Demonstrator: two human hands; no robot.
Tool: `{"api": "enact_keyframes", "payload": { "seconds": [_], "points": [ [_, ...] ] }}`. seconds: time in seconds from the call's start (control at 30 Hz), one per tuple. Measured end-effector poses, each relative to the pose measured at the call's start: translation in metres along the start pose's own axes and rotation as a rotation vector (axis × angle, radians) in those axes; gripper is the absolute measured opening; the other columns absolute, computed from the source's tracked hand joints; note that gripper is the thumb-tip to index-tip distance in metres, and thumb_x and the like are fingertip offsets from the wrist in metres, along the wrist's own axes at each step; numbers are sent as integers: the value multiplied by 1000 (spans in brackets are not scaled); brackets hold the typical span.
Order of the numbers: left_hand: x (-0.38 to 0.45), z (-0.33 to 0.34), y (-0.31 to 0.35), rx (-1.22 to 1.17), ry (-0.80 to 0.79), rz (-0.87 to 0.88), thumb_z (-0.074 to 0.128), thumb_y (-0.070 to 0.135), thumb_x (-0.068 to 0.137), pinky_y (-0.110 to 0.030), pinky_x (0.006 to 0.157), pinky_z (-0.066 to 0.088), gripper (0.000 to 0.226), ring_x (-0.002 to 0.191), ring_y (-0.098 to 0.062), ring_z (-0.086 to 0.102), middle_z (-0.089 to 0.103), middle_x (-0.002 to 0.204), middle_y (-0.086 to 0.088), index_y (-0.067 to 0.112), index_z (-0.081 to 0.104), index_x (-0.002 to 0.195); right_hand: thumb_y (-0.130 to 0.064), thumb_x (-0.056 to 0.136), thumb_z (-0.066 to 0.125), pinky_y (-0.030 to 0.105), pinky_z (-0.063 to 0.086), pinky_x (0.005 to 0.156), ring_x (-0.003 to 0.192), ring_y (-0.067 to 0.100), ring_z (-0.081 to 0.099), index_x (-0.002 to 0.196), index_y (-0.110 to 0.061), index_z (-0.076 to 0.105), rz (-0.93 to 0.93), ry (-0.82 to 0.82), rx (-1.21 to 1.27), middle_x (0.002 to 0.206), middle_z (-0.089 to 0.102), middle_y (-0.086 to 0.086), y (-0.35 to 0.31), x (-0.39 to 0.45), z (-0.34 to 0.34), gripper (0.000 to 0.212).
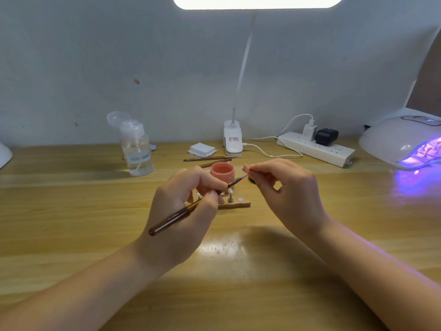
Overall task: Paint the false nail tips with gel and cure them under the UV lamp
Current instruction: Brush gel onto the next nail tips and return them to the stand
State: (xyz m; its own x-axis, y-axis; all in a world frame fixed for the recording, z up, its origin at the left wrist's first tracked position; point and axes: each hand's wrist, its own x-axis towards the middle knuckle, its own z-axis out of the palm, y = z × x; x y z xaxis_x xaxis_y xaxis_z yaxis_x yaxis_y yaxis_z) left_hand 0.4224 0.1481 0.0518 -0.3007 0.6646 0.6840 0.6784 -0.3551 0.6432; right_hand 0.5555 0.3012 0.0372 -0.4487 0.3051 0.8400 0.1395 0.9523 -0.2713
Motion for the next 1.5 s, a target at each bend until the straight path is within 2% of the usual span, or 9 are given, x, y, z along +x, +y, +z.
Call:
{"api": "enact_keyframes", "payload": {
  "seconds": [0.33,0.43,0.63,0.8,0.9,1.07,1.17,1.33,1.5],
  "points": [
    [0,1,1,8,-1,0,52,27,82,-17,68,42,18,79,-12,62,69,80,13,23,69,87,-5,85,72,32,54,64,69,18,64,97,-3,75,-1,3,-1,85,72,3,-1,0,0,12],
    [2,3,2,18,19,-6,56,15,86,-9,68,40,17,81,-6,62,69,85,17,25,69,91,-5,85,72,31,53,64,70,17,64,98,-4,75,-6,2,-7,86,72,3,-1,1,0,13],
    [1,2,1,4,22,1,50,30,82,-17,63,44,20,77,-12,62,69,81,13,25,68,89,-5,85,72,32,54,64,70,18,64,97,-4,75,0,6,-3,85,72,3,1,0,1,12],
    [2,4,1,-1,6,-26,56,17,86,-9,66,42,16,82,-3,62,68,86,24,26,67,92,-4,85,72,32,52,65,69,19,64,96,-4,75,-3,7,-4,84,72,3,1,0,1,12],
    [0,2,1,-19,-8,-1,52,28,83,-16,65,45,16,80,-9,63,68,84,18,25,67,90,-5,85,71,33,53,65,70,19,64,98,-4,74,3,-2,-1,86,72,3,2,0,1,13],
    [0,4,0,-14,-14,-4,56,14,85,-9,67,43,15,82,-3,63,69,81,16,21,69,91,-5,85,72,33,53,63,68,18,64,96,-4,75,-2,7,-7,84,72,3,1,0,2,12],
    [-1,1,-1,-57,-35,23,52,25,82,-15,65,46,18,77,-10,64,68,78,8,17,68,86,-5,85,73,32,54,64,70,17,64,96,-3,74,22,8,0,83,72,3,1,-1,3,11],
    [18,0,-5,-129,54,-192,56,19,82,-20,54,47,13,60,-7,59,69,68,6,21,68,80,-9,85,72,35,54,65,70,16,66,94,-3,75,126,3,47,82,73,4,5,-8,7,11],
    [68,-6,-20,33,40,-431,59,18,82,-33,62,43,19,61,-17,55,65,54,4,10,72,71,-8,83,73,33,54,71,74,15,68,92,-5,76,261,-2,81,84,74,2,10,-12,17,10]
  ]
}}
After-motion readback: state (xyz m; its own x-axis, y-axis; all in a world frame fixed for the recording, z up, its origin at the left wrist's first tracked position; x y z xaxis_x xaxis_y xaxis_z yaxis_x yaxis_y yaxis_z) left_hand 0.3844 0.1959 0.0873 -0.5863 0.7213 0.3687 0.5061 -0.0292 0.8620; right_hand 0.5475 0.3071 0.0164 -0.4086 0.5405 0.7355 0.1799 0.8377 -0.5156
